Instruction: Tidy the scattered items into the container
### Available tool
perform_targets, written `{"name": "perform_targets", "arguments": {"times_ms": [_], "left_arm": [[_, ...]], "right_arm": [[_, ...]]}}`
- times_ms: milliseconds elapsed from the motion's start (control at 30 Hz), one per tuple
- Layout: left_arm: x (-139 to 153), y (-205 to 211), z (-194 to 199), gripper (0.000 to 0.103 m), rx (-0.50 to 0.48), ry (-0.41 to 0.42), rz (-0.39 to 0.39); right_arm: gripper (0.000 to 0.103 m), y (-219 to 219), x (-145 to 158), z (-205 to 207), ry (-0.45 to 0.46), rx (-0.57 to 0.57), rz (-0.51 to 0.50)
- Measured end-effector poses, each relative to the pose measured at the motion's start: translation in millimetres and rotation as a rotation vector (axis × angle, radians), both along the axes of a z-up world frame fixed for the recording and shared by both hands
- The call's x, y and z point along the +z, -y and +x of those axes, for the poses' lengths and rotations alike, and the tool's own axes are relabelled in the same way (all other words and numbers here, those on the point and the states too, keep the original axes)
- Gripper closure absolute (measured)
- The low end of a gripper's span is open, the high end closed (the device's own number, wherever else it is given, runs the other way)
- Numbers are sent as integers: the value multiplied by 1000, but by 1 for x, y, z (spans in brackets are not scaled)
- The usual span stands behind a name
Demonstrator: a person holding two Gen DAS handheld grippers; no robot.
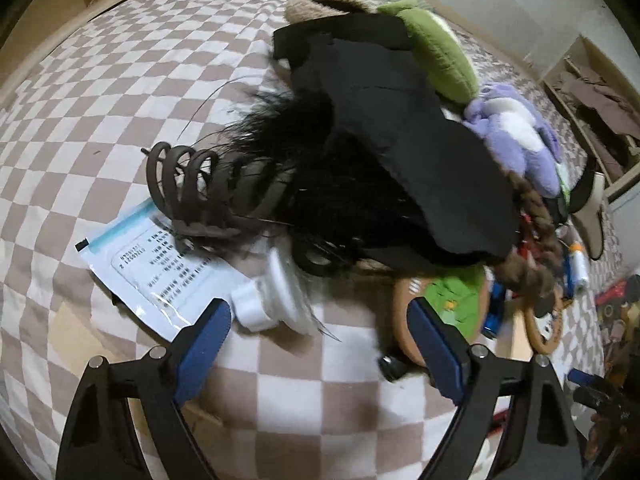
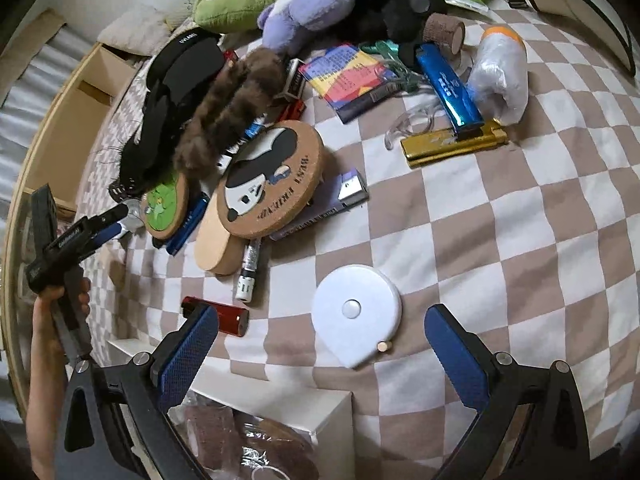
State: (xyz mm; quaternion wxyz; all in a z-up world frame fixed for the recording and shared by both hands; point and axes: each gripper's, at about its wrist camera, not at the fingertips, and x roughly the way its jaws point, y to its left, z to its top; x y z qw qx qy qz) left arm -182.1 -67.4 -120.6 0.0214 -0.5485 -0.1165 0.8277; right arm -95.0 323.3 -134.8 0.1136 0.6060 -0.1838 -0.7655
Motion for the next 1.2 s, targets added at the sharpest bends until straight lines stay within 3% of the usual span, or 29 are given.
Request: {"name": "perform_targets", "arguments": {"times_ms": [67, 300, 400, 467, 500, 733, 1033, 1200], "left_arm": [[-5, 3, -4, 23, 11, 13, 2], [-15, 2, -11, 27, 14, 34, 11], [-17, 1, -12, 41, 16, 35, -22], [-17, 3, -12, 61, 17, 37, -41], [-17, 5, -11, 64, 17, 39, -45], [-14, 9, -2, 68, -12, 47, -39], [-14, 9, 16, 68, -59, 61, -33], [-13, 11, 25, 68, -78, 73, -32]], "right_arm": [[0, 0, -1, 0, 5, 1, 0], [0, -6, 2, 2, 10, -18, -29], [0, -5, 3, 2, 11, -13, -17], [0, -4, 1, 2, 16, -7, 1], [0, -3, 0, 2, 17, 0, 14], [12, 13, -5, 2, 18, 69, 56], [26, 29, -19, -1, 16, 151, 194], [49, 31, -21, -3, -4, 172, 282]]}}
